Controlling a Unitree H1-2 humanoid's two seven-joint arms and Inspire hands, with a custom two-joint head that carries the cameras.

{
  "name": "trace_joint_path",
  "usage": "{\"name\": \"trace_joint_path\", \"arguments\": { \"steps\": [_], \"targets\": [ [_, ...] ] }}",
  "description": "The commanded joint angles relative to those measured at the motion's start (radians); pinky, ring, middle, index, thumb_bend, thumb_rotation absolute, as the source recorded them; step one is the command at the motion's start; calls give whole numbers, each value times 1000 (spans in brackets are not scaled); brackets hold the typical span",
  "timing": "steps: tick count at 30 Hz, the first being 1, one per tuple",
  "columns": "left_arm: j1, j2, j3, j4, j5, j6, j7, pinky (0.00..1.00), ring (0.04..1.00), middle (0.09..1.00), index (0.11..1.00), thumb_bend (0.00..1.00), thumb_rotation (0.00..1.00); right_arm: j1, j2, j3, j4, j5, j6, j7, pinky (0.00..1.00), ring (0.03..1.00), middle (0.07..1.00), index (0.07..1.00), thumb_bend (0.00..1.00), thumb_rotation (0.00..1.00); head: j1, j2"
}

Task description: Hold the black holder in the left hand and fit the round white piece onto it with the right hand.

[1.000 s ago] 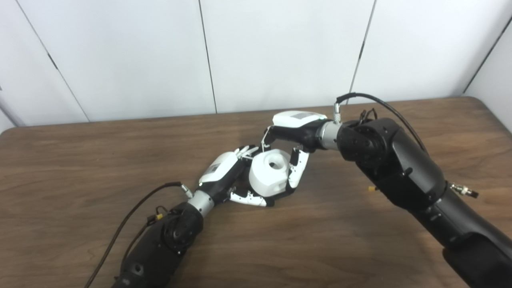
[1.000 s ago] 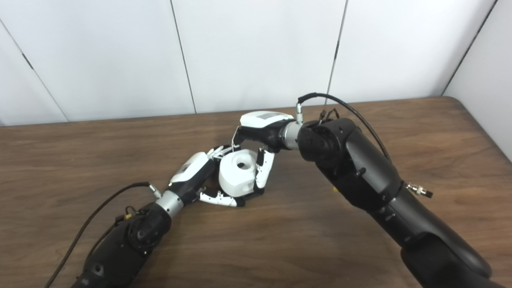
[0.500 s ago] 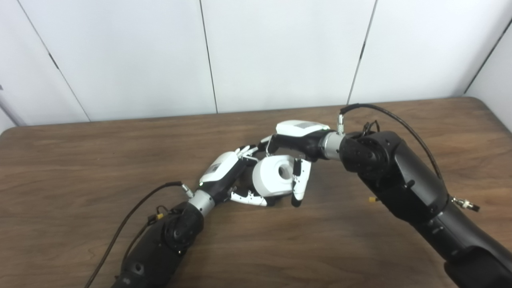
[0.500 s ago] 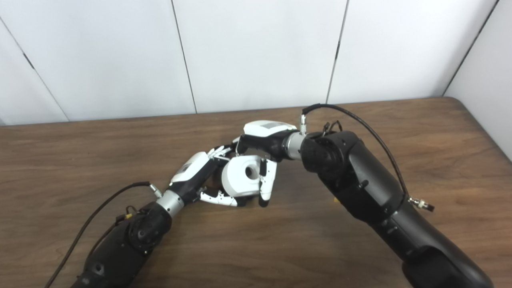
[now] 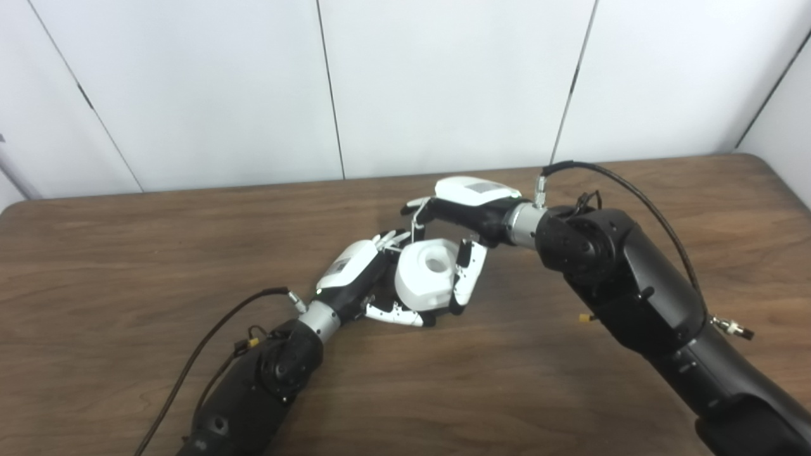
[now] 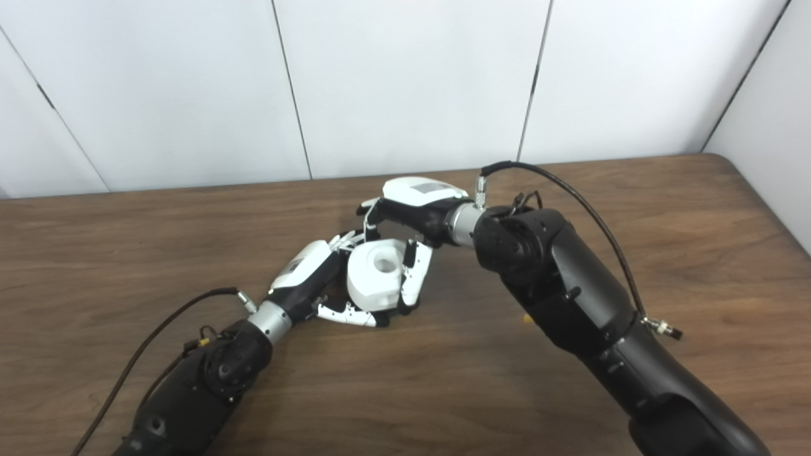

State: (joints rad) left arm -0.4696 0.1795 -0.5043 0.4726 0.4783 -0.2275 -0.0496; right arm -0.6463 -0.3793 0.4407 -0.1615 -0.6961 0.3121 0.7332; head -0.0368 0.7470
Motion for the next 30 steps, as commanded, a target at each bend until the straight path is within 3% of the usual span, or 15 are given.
{"name": "trace_joint_path", "arguments": {
  "steps": [1, 3, 27, 30],
  "targets": [
    [69, -38, -83, 55, 30, 56, -131, 1000, 1000, 950, 481, 524, 63, -23, 13, 4, 20, -21, -11, -32, 825, 879, 881, 972, 838, 162, -2, -1],
    [68, -37, -85, 57, 32, 54, -131, 1000, 1000, 949, 481, 524, 63, -28, 15, 2, 24, -19, -11, -39, 777, 857, 869, 956, 842, 165, -3, -1],
    [62, -30, -81, 73, 18, 45, -134, 1000, 1000, 946, 481, 524, 62, -77, 3, -4, 21, -6, 3, 16, 822, 871, 895, 956, 874, 156, -24, 1],
    [59, -28, -80, 82, 19, 38, -129, 1000, 1000, 947, 480, 524, 62, -96, -18, 9, 13, -7, 13, 69, 796, 877, 919, 986, 876, 179, -25, 1]
  ]
}}
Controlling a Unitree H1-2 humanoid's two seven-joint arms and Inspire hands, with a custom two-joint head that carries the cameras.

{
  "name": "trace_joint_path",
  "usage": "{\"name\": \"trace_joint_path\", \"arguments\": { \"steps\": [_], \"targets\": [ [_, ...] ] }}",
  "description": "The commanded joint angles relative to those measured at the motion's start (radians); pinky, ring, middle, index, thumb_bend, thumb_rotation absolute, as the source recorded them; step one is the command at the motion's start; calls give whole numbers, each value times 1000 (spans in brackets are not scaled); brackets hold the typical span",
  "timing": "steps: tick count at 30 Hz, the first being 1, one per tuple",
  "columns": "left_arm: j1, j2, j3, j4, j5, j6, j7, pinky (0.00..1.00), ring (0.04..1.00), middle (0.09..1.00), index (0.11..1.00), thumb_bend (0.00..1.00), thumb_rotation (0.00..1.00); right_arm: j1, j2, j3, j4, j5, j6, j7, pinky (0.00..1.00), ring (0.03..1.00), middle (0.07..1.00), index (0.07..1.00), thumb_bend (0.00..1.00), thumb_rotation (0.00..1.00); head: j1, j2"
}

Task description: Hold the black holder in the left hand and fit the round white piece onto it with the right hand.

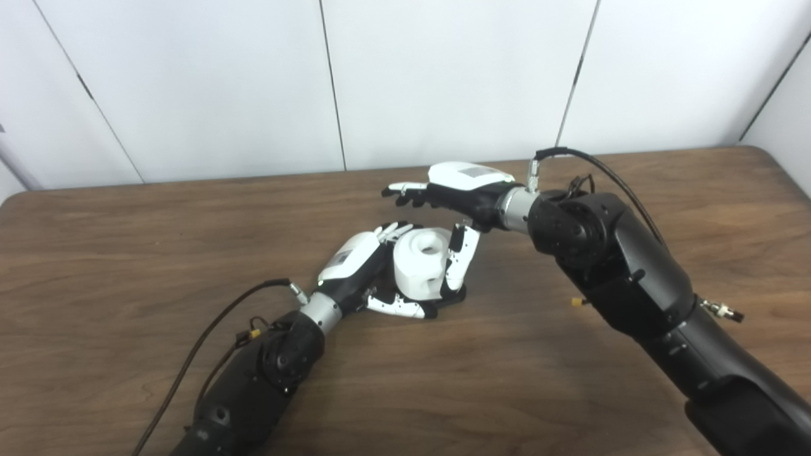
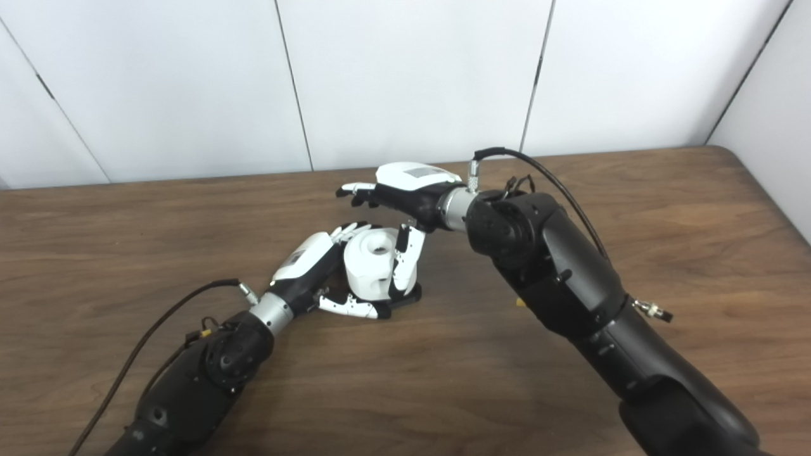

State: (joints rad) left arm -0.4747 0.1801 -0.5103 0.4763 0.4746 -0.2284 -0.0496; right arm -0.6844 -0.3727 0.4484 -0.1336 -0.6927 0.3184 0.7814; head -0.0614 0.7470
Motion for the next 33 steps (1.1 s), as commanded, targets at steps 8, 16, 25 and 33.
{"name": "trace_joint_path", "arguments": {
  "steps": [8, 16, 25, 33],
  "targets": [
    [59, -26, -74, 96, 23, 23, -118, 1000, 1000, 939, 481, 524, 63, -132, -91, 32, -63, 12, 92, 227, 759, 925, 998, 1000, 943, 192, -8, -2],
    [55, -28, -73, 112, 22, 16, -115, 1000, 1000, 939, 480, 524, 63, -158, -114, 37, -84, 19, 132, 309, 744, 922, 1000, 1000, 977, 206, -9, -1],
    [54, -28, -77, 112, 26, 18, -113, 1000, 1000, 940, 481, 524, 63, -166, -125, 33, -80, 27, 133, 322, 787, 937, 1000, 1000, 965, 192, -9, -5],
    [50, -31, -75, 124, 23, 10, -108, 1000, 1000, 940, 481, 524, 62, -170, -184, -29, -96, 41, 135, 288, 731, 952, 993, 978, 921, 98, -16, -9]
  ]
}}
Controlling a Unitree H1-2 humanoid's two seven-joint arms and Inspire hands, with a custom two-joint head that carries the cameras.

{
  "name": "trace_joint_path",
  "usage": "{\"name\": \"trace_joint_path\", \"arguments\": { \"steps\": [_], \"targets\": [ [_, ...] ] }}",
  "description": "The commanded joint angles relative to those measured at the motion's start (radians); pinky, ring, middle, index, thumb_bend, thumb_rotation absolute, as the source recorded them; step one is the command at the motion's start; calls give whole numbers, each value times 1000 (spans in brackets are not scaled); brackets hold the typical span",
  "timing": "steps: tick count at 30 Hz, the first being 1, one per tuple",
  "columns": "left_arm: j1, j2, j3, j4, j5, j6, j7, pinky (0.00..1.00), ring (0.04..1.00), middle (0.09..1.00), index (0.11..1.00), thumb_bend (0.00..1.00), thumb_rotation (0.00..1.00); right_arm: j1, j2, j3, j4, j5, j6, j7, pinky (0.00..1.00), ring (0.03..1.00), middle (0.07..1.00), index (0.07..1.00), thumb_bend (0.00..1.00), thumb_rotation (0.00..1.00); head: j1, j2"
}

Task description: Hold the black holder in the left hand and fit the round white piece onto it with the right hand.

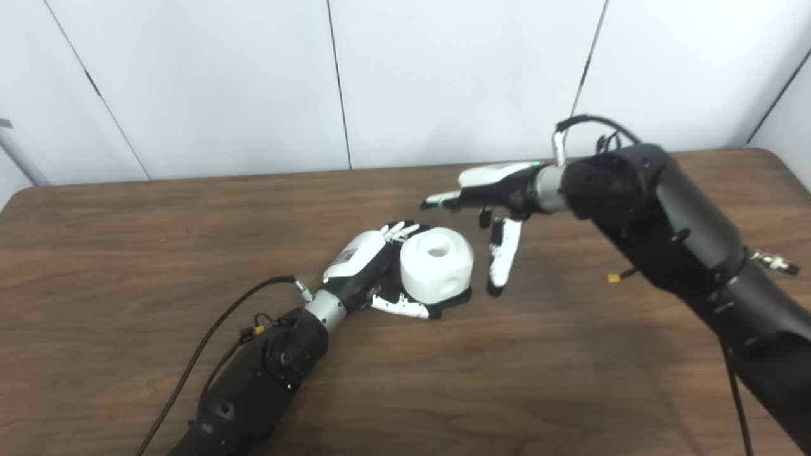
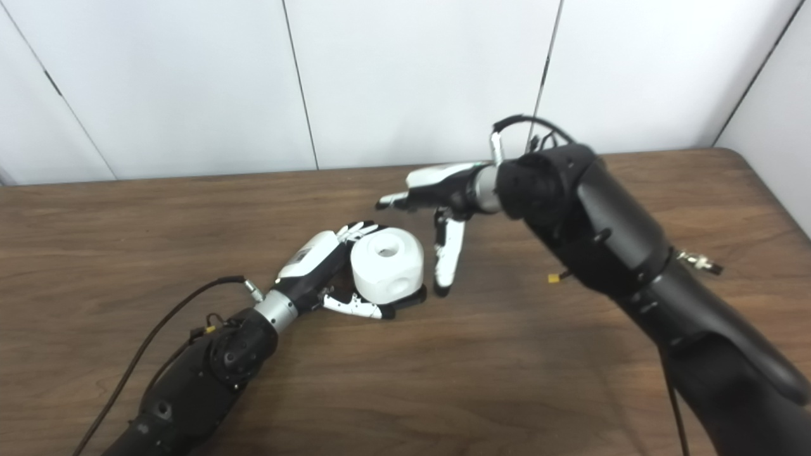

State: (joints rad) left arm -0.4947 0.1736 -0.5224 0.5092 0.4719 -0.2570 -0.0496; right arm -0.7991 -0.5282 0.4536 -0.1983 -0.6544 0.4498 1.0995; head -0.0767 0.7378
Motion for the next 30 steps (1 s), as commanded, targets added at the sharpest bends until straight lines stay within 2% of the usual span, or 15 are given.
{"name": "trace_joint_path", "arguments": {
  "steps": [1, 5, 8, 10, 12, 13, 14, 15, 17, 18, 20, 23, 26, 28, 30],
  "targets": [
    [69, -26, -61, 96, 23, 36, -109, 1000, 1000, 940, 481, 524, 61, -47, -39, -49, -36, -3, -9, -54, 729, 950, 990, 969, 914, 85, -1, -5],
    [67, -27, -59, 109, 20, 24, -107, 1000, 1000, 946, 480, 524, 62, -12, -71, -90, -42, -16, -57, -131, 720, 910, 938, 890, 879, 68, -3, -8],
    [68, -25, -59, 111, 23, 12, -102, 1000, 1000, 947, 480, 524, 63, 19, -98, -126, -29, -12, -84, -191, 730, 893, 913, 869, 846, 59, -5, -8],
    [70, -23, -58, 108, 22, 14, -105, 1000, 1000, 947, 480, 524, 63, 38, -114, -146, -23, -10, -105, -230, 695, 866, 893, 853, 832, 46, -10, -6],
    [70, -22, -57, 107, 21, 19, -109, 1000, 1000, 950, 480, 524, 63, 66, -120, -185, -15, 9, -130, -290, 666, 822, 859, 826, 826, 16, -13, -10],
    [70, -22, -57, 108, 21, 20, -110, 1000, 1000, 950, 480, 524, 63, 88, -112, -221, -14, 28, -141, -336, 651, 796, 837, 806, 831, 8, -15, -10],
    [69, -22, -57, 108, 21, 20, -110, 1000, 1000, 950, 480, 524, 63, 103, -105, -247, -13, 41, -148, -369, 609, 744, 800, 765, 829, 12, -15, -10],
    [69, -21, -57, 110, 20, 18, -109, 1000, 1000, 950, 480, 524, 63, 133, -81, -298, -16, 71, -164, -437, 595, 726, 787, 751, 829, 14, -11, -12],
    [69, -21, -54, 114, 19, 13, -106, 1000, 1000, 948, 480, 524, 62, 193, -29, -401, 6, 166, -267, -581, 522, 623, 681, 674, 815, 43, -10, -13],
    [69, -22, -51, 116, 14, 13, -107, 1000, 1000, 948, 480, 524, 62, 223, 1, -448, 15, 203, -294, -640, 507, 604, 662, 660, 813, 42, -8, -15],
    [71, -23, -45, 118, 7, 15, -106, 1000, 1000, 944, 481, 524, 62, 259, 40, -498, 23, 241, -304, -699, 519, 615, 666, 684, 783, 98, -11, -15],
    [71, -21, -41, 117, 13, 23, -97, 1000, 1000, 940, 482, 524, 63, 313, 121, -574, 33, 334, -282, -775, 535, 642, 705, 717, 792, 97, -10, -18],
    [71, -18, -37, 122, 9, 19, -96, 1000, 1000, 940, 482, 524, 63, 346, 239, -672, 17, 515, -159, -816, 613, 671, 746, 757, 800, 105, -7, -18],
    [70, -16, -34, 126, 5, 17, -98, 1000, 1000, 940, 482, 524, 63, 360, 280, -698, 11, 567, -113, -838, 624, 674, 760, 770, 805, 132, 0, -19],
    [66, -10, -37, 124, 4, 31, -117, 1000, 1000, 950, 487, 523, 66, 377, 307, -702, 11, 592, -101, -861, 597, 662, 778, 779, 807, 180, 9, -18]
  ]
}}
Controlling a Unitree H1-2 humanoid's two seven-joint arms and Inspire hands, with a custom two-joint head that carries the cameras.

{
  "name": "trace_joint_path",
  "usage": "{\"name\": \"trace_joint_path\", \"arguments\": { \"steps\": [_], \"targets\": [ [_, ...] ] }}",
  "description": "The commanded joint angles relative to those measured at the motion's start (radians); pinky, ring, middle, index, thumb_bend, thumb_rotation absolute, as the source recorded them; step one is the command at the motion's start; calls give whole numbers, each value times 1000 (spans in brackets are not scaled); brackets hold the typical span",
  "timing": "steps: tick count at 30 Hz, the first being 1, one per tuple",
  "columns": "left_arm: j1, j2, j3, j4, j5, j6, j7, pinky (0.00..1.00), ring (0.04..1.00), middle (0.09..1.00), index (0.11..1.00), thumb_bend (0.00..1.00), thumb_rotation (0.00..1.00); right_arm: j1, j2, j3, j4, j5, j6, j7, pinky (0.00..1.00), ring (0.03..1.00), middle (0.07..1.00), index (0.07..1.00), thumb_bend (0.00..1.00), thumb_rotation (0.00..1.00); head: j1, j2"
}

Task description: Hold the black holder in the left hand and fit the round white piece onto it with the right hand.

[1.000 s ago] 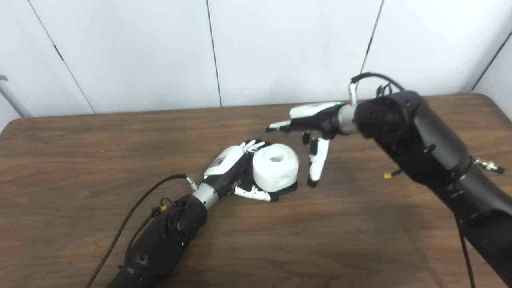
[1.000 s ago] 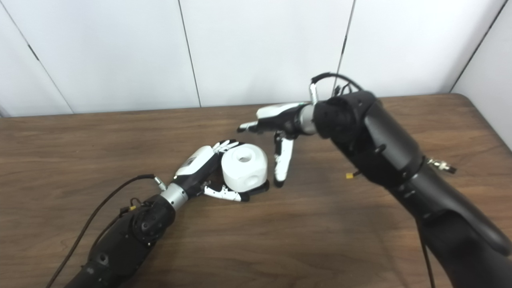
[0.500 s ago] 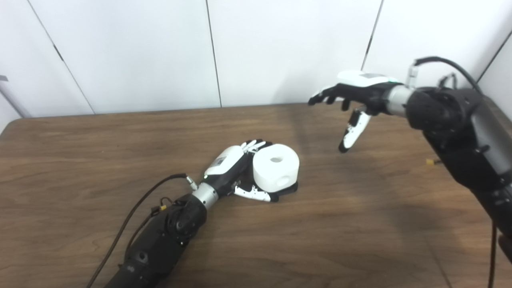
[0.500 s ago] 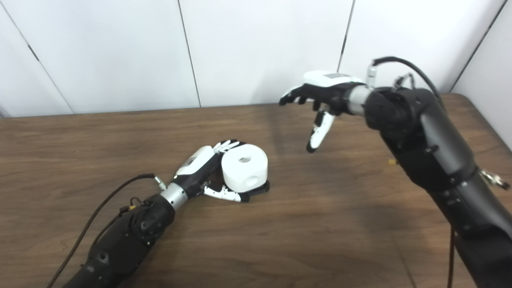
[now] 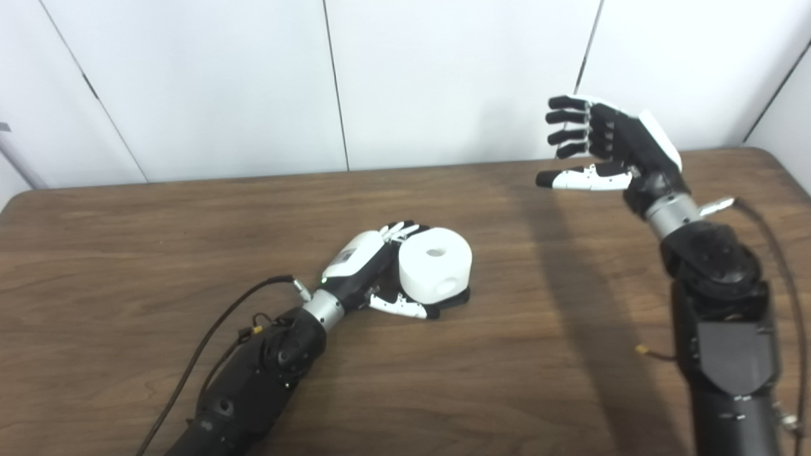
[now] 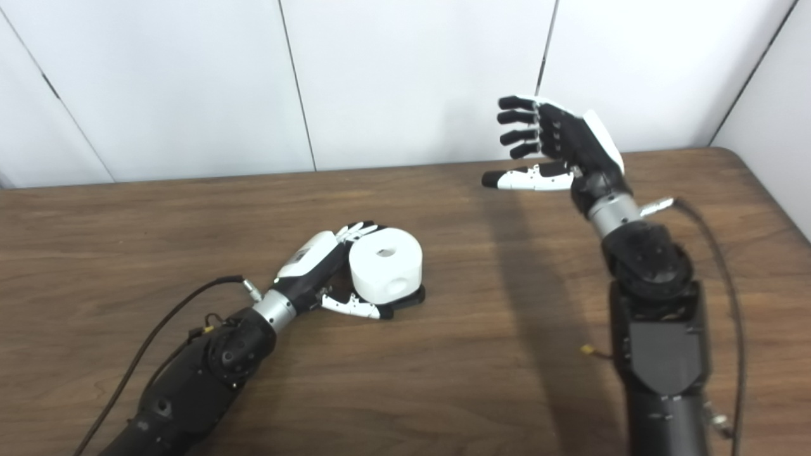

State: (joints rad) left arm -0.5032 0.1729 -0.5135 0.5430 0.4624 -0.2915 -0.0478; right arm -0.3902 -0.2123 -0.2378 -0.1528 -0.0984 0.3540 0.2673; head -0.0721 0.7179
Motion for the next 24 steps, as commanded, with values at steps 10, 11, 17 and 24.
{"name": "trace_joint_path", "arguments": {
  "steps": [10, 11, 17, 24],
  "targets": [
    [19, 146, -6, -103, 28, 385, -327, 1000, 1000, 1000, 999, 1000, 317, 37, 47, 43, -29, 66, -48, -72, 748, 712, 823, 829, 822, 207, 52, -13],
    [26, 167, 22, -141, 10, 399, -326, 1000, 1000, 1000, 1000, 986, 294, 44, 55, 43, -32, 67, -52, -80, 746, 715, 821, 824, 822, 203, 55, -14],
    [139, 194, 278, -394, -144, 461, -241, 828, 950, 990, 950, 713, 84, 79, 107, 39, -24, 76, -75, -137, 612, 687, 799, 789, 764, 149, 67, -25],
    [242, 83, 526, -534, -350, 508, -146, 845, 955, 981, 987, 562, 2, 112, 103, 40, 5, 114, -115, -171, 591, 696, 793, 785, 739, 121, 74, -34]
  ]
}}
